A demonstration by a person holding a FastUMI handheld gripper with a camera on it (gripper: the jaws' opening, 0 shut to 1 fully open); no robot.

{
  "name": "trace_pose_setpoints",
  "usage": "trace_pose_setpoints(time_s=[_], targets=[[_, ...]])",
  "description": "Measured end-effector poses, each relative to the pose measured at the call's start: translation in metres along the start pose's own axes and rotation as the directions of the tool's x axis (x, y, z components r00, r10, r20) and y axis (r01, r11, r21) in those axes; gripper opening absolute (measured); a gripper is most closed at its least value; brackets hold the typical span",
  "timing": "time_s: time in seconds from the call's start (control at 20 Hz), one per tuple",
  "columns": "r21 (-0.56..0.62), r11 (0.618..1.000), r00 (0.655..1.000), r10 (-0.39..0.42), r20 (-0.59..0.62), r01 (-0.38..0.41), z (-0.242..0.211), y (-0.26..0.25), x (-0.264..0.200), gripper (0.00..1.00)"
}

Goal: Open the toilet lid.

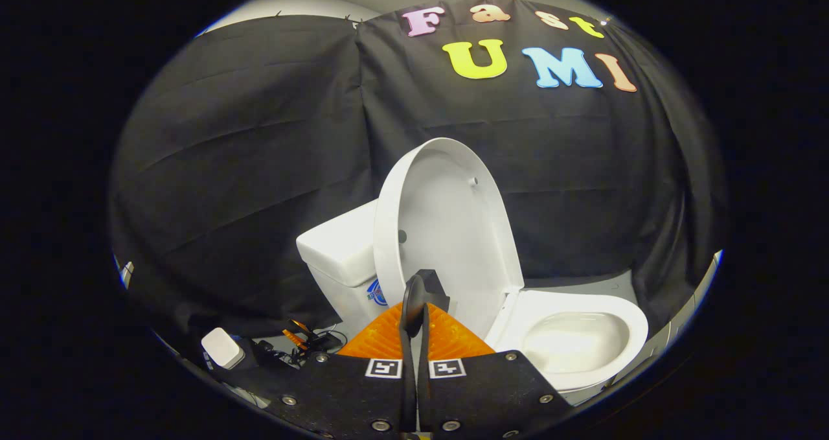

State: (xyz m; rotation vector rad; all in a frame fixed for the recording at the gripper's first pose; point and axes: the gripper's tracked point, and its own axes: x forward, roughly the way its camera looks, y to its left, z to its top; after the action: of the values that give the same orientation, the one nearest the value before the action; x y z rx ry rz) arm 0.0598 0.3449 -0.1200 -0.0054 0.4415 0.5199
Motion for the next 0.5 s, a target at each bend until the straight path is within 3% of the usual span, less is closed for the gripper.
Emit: trace_pose_setpoints(time_s=[0.05,0.1,0.25,0.35,0.5], targets=[[0.02,0.998,0.998,0.063,-0.007,-0.063,-0.002,0.009,-0.003,0.08],[0.031,0.995,0.996,0.094,0.003,-0.094,0.001,0.014,-0.011,0.26],[-0.014,0.999,0.992,0.036,0.118,-0.034,0.034,-0.004,-0.04,0.86],[-0.02,1.0,0.985,0.015,0.173,-0.012,0.048,-0.013,-0.058,0.95],[0.006,1.0,0.968,-0.027,0.25,0.026,0.072,-0.034,-0.09,0.95]])
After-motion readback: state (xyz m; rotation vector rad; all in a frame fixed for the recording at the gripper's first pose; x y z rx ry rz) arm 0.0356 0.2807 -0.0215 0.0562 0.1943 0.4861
